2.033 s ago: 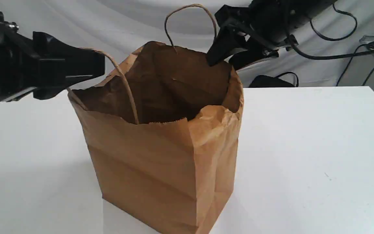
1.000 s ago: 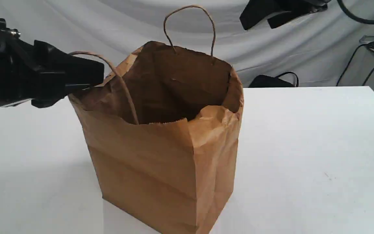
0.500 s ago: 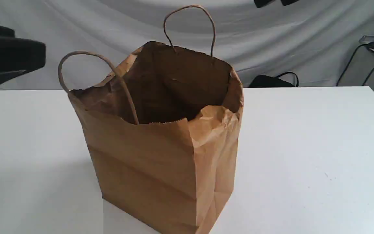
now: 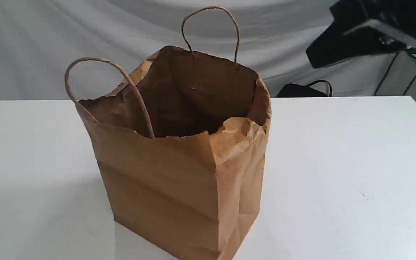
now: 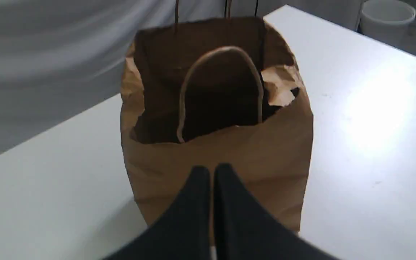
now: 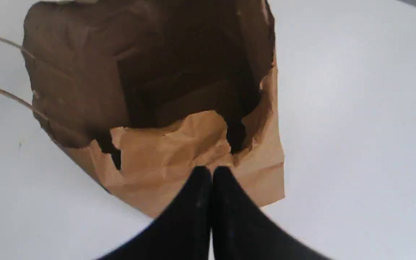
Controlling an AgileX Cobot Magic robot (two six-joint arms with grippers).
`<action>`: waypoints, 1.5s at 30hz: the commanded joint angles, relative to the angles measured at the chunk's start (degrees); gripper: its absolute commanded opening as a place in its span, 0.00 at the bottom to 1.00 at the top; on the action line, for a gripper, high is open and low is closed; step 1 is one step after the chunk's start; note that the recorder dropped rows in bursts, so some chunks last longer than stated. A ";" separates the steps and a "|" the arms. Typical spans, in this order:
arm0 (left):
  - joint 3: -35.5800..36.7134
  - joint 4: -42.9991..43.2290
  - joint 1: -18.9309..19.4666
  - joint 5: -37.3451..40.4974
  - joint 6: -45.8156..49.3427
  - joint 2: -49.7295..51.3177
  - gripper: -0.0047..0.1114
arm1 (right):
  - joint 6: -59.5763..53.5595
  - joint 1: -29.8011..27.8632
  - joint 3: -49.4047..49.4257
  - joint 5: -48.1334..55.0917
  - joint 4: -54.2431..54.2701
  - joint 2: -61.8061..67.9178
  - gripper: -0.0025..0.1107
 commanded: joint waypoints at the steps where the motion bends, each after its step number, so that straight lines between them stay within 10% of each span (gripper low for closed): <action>1: 1.07 0.06 0.10 -1.79 -1.27 -4.89 0.04 | -0.91 0.09 10.45 -11.97 1.30 -8.36 0.02; 13: 15.14 -0.75 0.10 -15.22 -4.07 -22.66 0.04 | -0.91 0.09 36.08 -34.76 3.19 -35.06 0.02; 45: 17.70 -0.75 0.10 -14.64 -4.80 -25.54 0.04 | -1.23 -0.02 36.89 -36.86 -1.58 -42.68 0.02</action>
